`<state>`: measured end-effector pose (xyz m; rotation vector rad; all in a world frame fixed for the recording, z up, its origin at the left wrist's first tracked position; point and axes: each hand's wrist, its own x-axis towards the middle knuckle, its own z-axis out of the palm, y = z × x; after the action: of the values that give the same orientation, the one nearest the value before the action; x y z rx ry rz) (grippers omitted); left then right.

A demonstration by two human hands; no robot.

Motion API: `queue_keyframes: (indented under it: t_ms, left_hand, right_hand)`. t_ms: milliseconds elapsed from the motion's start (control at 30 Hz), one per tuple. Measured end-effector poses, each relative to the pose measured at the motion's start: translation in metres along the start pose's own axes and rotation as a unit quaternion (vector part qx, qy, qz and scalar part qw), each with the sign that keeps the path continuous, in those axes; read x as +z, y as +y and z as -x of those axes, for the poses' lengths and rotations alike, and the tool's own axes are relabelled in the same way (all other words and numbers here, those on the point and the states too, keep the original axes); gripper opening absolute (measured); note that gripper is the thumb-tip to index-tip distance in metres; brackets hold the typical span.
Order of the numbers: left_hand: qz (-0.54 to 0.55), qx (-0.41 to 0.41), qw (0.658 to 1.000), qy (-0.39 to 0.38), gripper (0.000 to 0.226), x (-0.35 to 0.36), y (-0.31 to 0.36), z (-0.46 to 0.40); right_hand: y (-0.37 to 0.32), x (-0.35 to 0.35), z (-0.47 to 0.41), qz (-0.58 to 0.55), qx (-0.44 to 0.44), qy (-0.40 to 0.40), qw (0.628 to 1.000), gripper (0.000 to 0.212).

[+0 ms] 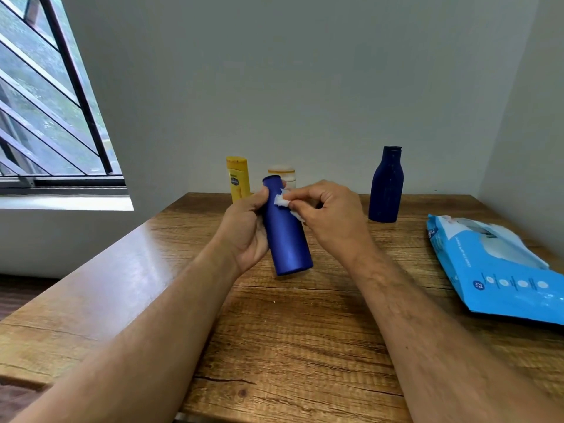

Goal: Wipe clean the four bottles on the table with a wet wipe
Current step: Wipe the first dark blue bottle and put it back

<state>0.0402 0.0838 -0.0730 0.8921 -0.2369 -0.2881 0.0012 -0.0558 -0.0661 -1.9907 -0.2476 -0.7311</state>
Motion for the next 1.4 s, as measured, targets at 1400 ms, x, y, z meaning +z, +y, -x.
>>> queue_keyframes:
  t_ms: [1400]
  left_hand:
    - [0.065,0.005,0.996,0.053,0.036,-0.009,0.006,-0.007]
  right_hand:
    - [0.000,-0.001,0.004,0.006,0.023,-0.128,0.991,0.013]
